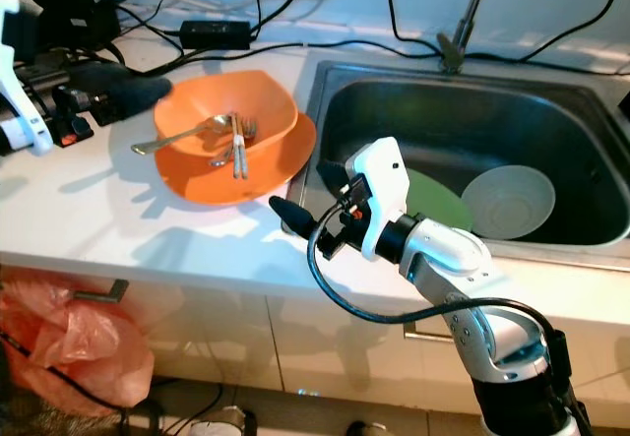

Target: Kitchen organization

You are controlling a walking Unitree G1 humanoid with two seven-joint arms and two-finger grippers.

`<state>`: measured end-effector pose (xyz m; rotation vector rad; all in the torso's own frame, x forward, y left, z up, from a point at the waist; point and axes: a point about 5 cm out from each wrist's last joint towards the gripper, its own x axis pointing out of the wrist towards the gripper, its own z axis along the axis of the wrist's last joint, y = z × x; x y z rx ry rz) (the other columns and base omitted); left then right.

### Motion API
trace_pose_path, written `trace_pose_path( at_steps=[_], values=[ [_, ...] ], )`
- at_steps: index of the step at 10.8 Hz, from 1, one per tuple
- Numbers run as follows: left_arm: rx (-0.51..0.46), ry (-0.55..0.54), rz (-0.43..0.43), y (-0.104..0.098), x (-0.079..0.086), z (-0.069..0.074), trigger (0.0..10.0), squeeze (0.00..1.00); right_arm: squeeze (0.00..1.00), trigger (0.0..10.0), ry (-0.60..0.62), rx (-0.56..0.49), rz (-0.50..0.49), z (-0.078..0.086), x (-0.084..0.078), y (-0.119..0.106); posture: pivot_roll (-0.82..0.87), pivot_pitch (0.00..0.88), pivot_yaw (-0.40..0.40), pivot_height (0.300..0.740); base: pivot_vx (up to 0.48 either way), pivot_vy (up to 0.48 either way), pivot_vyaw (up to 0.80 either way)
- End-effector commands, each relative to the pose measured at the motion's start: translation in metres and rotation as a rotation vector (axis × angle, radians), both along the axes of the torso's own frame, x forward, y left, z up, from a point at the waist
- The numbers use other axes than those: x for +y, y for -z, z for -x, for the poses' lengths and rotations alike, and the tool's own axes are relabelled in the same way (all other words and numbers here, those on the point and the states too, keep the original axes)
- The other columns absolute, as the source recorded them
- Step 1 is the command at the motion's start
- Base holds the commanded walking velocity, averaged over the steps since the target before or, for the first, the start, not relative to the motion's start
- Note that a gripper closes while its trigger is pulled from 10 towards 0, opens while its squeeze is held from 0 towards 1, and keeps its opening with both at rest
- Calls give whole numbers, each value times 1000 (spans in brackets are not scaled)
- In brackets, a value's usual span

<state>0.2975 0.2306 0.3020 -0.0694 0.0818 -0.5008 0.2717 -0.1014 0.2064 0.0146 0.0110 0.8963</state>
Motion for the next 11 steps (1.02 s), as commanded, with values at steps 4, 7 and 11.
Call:
trace_pose_path(
  at_steps=[4, 7, 11],
  values=[
    [81, -149, 161, 55, -2, 0, 10000, 0, 0, 10000, -29, -23, 1, -4, 7, -4, 192, 87, -54, 740, 0, 0, 0],
    [143, -258, 304, 68, 6, 1, 10000, 0, 0, 10000, -36, -24, 4, -4, 8, -4, 195, 86, -58, 740, 0, 0, 0],
    [256, -184, 508, 71, -9, 3, 10000, 0, 0, 10000, -62, -19, 15, -2, 7, -3, 190, 89, -56, 740, 0, 0, 0]
  ],
)
